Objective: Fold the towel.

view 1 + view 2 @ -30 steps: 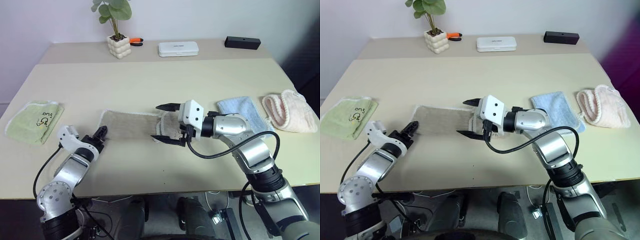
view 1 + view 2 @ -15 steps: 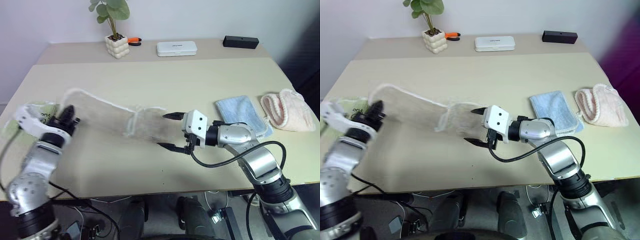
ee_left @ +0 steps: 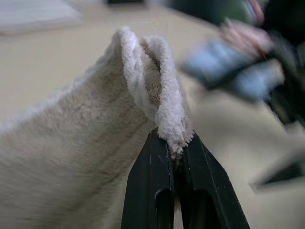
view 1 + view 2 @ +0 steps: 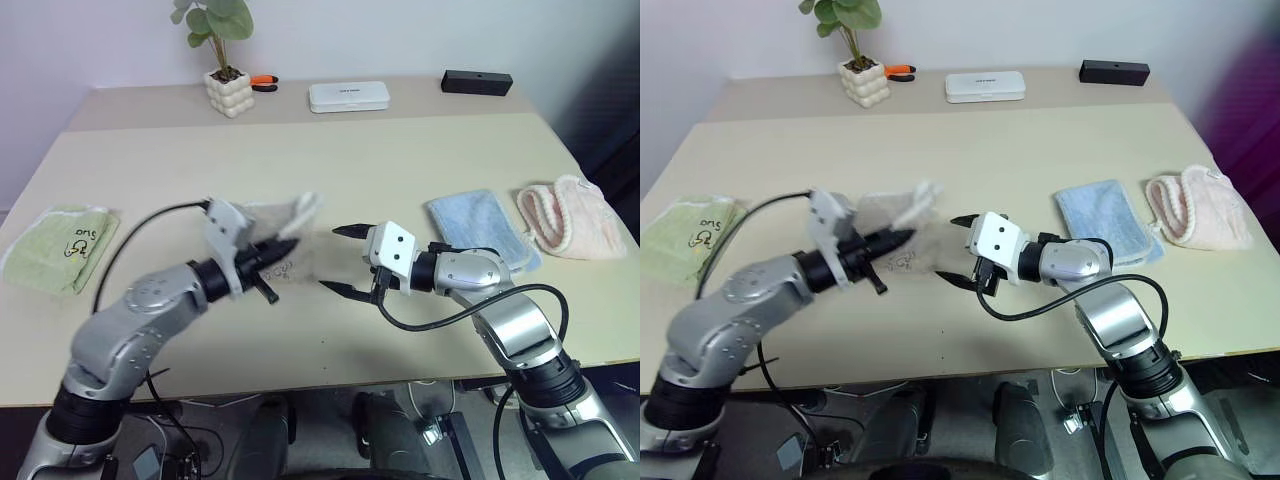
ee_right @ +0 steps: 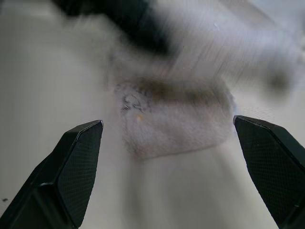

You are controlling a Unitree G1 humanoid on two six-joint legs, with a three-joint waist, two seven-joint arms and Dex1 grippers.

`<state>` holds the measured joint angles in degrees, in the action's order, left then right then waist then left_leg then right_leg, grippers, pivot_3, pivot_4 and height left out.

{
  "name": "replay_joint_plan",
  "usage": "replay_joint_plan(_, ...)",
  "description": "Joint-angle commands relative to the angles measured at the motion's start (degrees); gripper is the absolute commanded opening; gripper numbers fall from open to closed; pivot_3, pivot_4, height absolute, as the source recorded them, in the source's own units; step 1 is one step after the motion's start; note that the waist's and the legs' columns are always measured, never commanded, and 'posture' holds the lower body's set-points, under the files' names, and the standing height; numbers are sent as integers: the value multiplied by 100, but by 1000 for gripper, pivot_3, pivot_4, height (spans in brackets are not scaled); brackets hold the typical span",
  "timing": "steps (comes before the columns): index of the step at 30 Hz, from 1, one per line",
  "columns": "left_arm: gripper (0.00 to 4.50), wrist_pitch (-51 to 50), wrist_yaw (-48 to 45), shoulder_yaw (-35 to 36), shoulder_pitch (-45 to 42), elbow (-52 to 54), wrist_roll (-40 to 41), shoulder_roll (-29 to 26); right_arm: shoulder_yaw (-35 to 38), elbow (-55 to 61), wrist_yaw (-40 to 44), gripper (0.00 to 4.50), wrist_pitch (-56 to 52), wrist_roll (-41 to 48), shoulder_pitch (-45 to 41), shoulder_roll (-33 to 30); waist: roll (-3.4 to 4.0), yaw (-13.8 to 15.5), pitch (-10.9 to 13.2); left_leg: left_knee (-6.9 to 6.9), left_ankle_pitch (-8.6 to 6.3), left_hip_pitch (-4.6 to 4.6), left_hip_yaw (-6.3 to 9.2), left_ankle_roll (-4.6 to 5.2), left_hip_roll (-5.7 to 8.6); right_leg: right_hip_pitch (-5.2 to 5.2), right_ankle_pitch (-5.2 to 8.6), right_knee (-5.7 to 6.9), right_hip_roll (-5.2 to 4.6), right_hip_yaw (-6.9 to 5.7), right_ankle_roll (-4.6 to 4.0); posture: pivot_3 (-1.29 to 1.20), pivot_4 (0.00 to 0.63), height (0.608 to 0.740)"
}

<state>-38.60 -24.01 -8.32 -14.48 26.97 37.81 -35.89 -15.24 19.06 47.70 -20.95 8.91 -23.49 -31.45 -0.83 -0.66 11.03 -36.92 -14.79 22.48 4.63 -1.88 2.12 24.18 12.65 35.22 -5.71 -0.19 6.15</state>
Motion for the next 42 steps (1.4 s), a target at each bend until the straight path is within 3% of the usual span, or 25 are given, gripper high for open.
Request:
replay_joint_plan(1,36,163,-84,-182,-132,-324,-551,129,99,143,-75,4500,64,-32,1,18,-1,-6,1,0,0,1,0,0,-1,2,0,0,1,0,0,0,150,740)
replay_joint_plan(5,36,189,-234,-41,-104,-395,-655,299,120,177,-111,4500,47,-53,45,-6,-1,0,1,-2,0,4,3,0,-1,4,-9,0,0,0,18,0,150,740)
replay_joint_plan(9,1332,66,-309,390,-63,-251,-336,463,107,180,-141,4500,31,-86,61,2,-1,4,1,-4,0,4,4,0,-1,3,-10,0,0,0,19,0,150,740)
replay_joint_plan(12,2862,-128,-427,1083,89,7,245,410,161,181,-146,4500,-27,-14,42,15,-1,-3,1,-4,0,4,5,0,-2,4,-11,0,0,0,20,0,150,740)
replay_joint_plan(14,2862,-384,-562,1859,262,110,948,245,252,199,-127,4500,-128,136,17,42,-1,-25,2,-3,0,4,6,0,-4,6,-11,1,0,0,20,0,150,740)
replay_joint_plan(16,2923,-409,-624,2651,315,25,1454,94,384,227,-120,3955,-307,399,-59,148,1,-36,3,-1,0,4,13,0,-8,11,-10,4,2,0,20,0,150,740)
replay_joint_plan(17,2923,-404,-532,2952,240,-101,1592,44,455,248,-126,3595,-422,573,-122,233,1,-23,3,0,0,3,16,1,-8,13,-10,6,4,0,19,0,150,740)
replay_joint_plan(20,2063,-118,-269,3016,92,-401,934,-104,619,183,-321,2077,-730,929,-428,634,1,4,3,-5,0,3,14,0,-7,8,-11,9,5,-1,19,0,150,740)
replay_joint_plan(24,124,-41,-90,2311,68,-431,256,-21,498,-223,-732,37,-972,911,-832,1205,-2,15,1,-7,0,3,10,0,-1,-1,-11,3,4,-1,20,0,150,740)
replay_joint_plan(27,124,139,33,1485,54,-641,-443,255,42,-1044,-1120,37,-881,446,-1133,1730,-2,-5,1,-6,1,2,9,-1,0,-1,-12,2,4,0,20,0,150,740)
replay_joint_plan(32,124,606,64,1136,-134,-1621,-1162,571,-397,-2229,-1441,37,-690,-92,-1321,2231,-1,-24,1,3,4,4,9,-6,-1,21,-12,20,7,0,18,0,150,740)
replay_joint_plan(37,124,1074,-55,1161,-95,-2577,-1532,822,-735,-3067,-1590,37,-407,-559,-1081,2417,0,-30,1,5,4,3,6,-6,-1,23,-13,23,7,2,18,0,150,740)
replay_joint_plan(42,124,1312,-277,1587,38,-2372,-1157,1075,-427,-2759,-1579,37,-415,-434,-1001,2434,1,-32,-4,4,5,-2,9,-9,-1,19,-14,28,7,2,17,0,150,740)
